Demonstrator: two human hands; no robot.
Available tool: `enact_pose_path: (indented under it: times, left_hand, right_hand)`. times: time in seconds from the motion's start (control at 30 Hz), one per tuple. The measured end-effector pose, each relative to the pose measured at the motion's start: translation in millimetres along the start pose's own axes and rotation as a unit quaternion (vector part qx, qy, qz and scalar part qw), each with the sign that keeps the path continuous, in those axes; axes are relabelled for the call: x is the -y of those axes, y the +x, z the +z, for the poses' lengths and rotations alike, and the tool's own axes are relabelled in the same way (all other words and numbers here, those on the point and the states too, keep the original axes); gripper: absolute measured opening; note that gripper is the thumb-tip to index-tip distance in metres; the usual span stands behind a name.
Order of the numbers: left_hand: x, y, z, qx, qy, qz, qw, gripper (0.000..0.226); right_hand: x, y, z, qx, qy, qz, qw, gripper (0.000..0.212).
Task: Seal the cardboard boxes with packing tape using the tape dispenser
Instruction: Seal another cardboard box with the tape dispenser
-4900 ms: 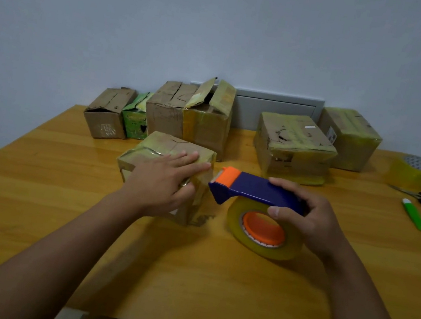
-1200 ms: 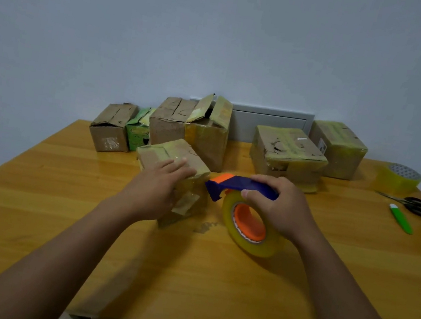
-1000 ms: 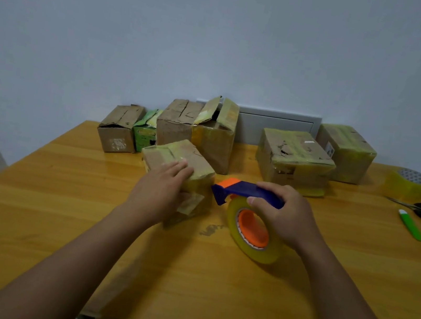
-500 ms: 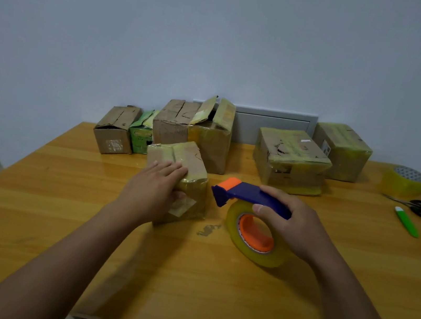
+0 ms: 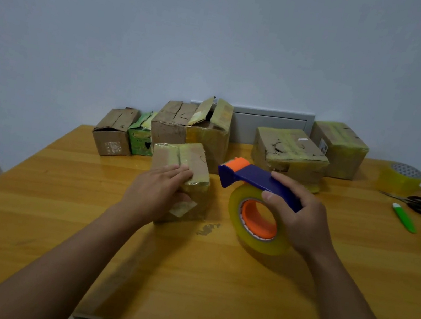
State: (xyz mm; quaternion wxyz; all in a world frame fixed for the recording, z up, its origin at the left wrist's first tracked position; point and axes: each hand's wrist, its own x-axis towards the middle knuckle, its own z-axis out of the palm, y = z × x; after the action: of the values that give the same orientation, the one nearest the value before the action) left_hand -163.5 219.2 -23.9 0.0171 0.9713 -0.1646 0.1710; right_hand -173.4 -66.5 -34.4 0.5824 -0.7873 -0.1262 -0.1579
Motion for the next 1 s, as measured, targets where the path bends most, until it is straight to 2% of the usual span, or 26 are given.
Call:
enact_pose_path:
  times: [0.13,0.3,0.37,0.43,0.47,0.57,0.6,0.67,0.7,0.73,0.8,0.83,0.87,0.9,1.0]
  left_hand:
    - [0,3,7,-0.018,-0.013,0.066,0.998,0.055]
    - [-8,15,11,-0.008,-0.026,0.087,0.996,0.056]
    - [-10,17,7,0.025,-0.038,0.074,0.996,0.058]
    - [-12,16,-2,0.080,-0.116,0.012,0.990,0.057]
    - [-14,14,-9,0.079,-0.196,-0.030,0.977,0.052]
    - [-17,15,-31,-0.044,-0.412,-0.122,0.902,0.031]
    - [-18,16,-39,-0.060,-0.469,-0.150,0.868,0.031]
    - [-20,18,-51,-0.032,-0.563,-0.184,0.805,0.038]
    - [-21,17,-55,-0.014,-0.582,-0.187,0.791,0.040]
    - [-23,17,-55,-0.007,-0.576,-0.183,0.797,0.039]
    - [-25,17,-48,-0.024,-0.502,-0.163,0.849,0.033]
    - [-28,16,-45,-0.034,-0.474,-0.154,0.866,0.032]
    - [-30,16,-42,-0.039,-0.475,-0.151,0.866,0.034]
    - [-34,15,-42,-0.042,-0.503,-0.156,0.849,0.038]
    - [-40,18,-51,-0.025,-0.619,-0.212,0.756,0.057]
  right_hand:
    - [10,5,-13,0.014,0.062,-0.017,0.998,0.057]
    - [18,13,-21,0.029,0.116,-0.033,0.992,0.048]
    - [20,16,-20,0.036,0.119,-0.039,0.991,0.050]
    - [21,19,-20,0.044,0.125,-0.041,0.990,0.049]
    - [22,20,-19,0.048,0.129,-0.042,0.990,0.049]
    - [25,22,-18,0.058,0.137,-0.049,0.988,0.046]
    - [26,23,-16,0.062,0.139,-0.052,0.987,0.045]
    - [27,23,-14,0.071,0.138,-0.058,0.986,0.044]
    - [28,23,-13,0.073,0.136,-0.060,0.986,0.043]
    - [28,23,-12,0.074,0.135,-0.062,0.986,0.043]
    - [28,23,-13,0.069,0.132,-0.064,0.987,0.045]
    - [28,23,-13,0.068,0.131,-0.063,0.987,0.047]
    - [28,23,-14,0.068,0.131,-0.062,0.987,0.048]
    - [28,22,-16,0.069,0.131,-0.062,0.987,0.049]
    - [29,21,-20,0.077,0.131,-0.063,0.986,0.049]
